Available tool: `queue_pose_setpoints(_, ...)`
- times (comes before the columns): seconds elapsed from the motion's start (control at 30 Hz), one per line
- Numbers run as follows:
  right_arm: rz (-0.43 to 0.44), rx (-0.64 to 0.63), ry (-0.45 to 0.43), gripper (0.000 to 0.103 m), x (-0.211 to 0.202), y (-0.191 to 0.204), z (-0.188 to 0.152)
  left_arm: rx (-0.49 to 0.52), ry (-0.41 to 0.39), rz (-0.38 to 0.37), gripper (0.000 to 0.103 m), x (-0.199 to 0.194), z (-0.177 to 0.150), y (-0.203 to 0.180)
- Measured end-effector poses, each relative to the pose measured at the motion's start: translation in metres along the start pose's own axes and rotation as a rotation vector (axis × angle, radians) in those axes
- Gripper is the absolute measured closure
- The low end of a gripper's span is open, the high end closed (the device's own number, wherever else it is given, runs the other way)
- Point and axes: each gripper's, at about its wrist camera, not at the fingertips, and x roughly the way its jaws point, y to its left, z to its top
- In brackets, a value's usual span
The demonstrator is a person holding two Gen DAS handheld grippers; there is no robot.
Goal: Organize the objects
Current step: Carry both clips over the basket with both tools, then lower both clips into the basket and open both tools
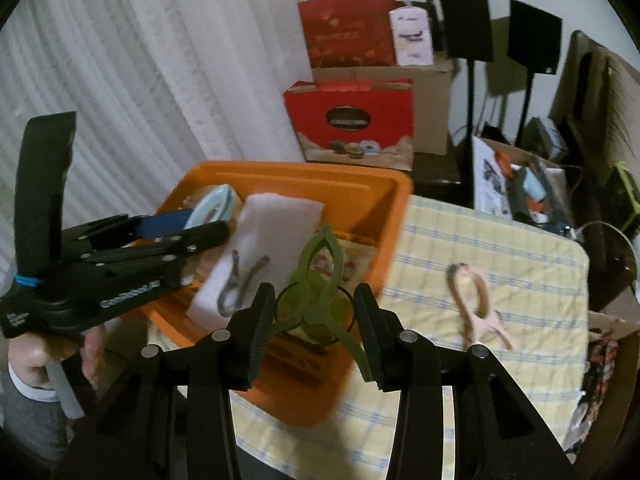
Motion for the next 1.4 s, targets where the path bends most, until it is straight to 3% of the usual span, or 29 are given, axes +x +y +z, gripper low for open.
queue_pose_setpoints(0.27,0.007,-0.015,0.031,0.062,0.035,0.014,0.012,-0.036,0.062,0.012,0.061,0.043,0.014,0.025)
queue_pose_setpoints(0.8,0.001,-0.012,0.055,0.062,0.052,0.009,0.021,0.029,0.117,0.088,0.06,0.09,0.026,0.021)
queue_pose_setpoints(0.9,0.002,-0.012,0.059,0.062,0.055,0.011,0.022,0.013,0.096,0.088,0.046,0.084,0.026,0.027)
queue_pose_setpoints(1.1,0.015,-0.008,0.064,0.062,0.061,0.018,0.024,-0.022,0.038,0.065,0.045,0.053,0.024,0.039)
queue_pose_setpoints(1.23,0.026,-0.007,0.07,0.062,0.07,0.027,0.03,-0.058,-0.004,0.06,0.037,0.027,0.018,0.052)
queue_pose_setpoints(1.4,0.045,0.015,0.098,0.062,0.091,0.04,0.036,-0.097,-0.032,0.043,0.036,0.005,0.009,0.067)
